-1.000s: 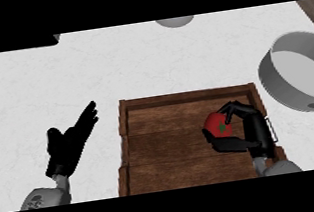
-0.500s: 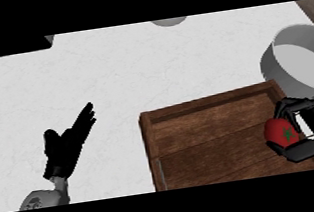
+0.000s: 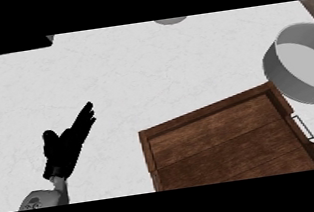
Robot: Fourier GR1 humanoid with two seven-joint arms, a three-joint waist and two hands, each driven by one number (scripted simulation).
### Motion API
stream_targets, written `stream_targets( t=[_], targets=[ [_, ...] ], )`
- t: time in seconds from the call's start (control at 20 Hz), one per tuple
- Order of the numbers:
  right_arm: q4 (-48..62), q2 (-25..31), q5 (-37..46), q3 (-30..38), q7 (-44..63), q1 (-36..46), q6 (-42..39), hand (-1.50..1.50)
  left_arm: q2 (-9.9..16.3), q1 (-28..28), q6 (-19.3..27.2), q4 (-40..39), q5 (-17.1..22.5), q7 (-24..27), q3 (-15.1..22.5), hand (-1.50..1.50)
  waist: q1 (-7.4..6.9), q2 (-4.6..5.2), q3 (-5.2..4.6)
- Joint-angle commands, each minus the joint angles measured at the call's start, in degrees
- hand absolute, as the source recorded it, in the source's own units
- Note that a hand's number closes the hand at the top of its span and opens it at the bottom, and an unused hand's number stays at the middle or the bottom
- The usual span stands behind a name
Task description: Pick the tomato from the tray and place it in the pot
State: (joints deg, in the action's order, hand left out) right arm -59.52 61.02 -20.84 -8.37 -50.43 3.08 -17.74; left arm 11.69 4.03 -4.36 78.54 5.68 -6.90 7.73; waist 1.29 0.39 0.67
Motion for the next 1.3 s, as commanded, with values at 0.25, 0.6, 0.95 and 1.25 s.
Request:
stream_targets(
  t=[0.25,0.6,0.95,1.25],
  targets=[
    [15.4,8.2,5.5,4.2,-17.4,4.7,-8.1,1.50,-0.3,1.4,-0.9,-0.1,-1.4,-0.4,1.7,0.00,-3.50,0.38,-0.24],
    [14.0,11.7,10.7,1.9,-17.7,8.1,-7.4,1.50,-0.6,2.0,-0.3,0.1,-1.4,-1.5,1.1,0.00,-3.02,-0.01,-0.48],
    [9.7,7.6,19.6,-3.1,-11.0,14.8,0.4,1.50,0.9,-0.1,-2.2,1.6,-1.4,-1.1,0.7,0.00,-2.90,-0.17,-0.62],
    [6.0,2.8,30.4,-7.5,-4.4,19.5,12.0,1.50,-2.3,1.0,-0.4,-3.0,-3.4,1.3,1.5,0.00,-2.16,-0.23,-0.70]
  ],
)
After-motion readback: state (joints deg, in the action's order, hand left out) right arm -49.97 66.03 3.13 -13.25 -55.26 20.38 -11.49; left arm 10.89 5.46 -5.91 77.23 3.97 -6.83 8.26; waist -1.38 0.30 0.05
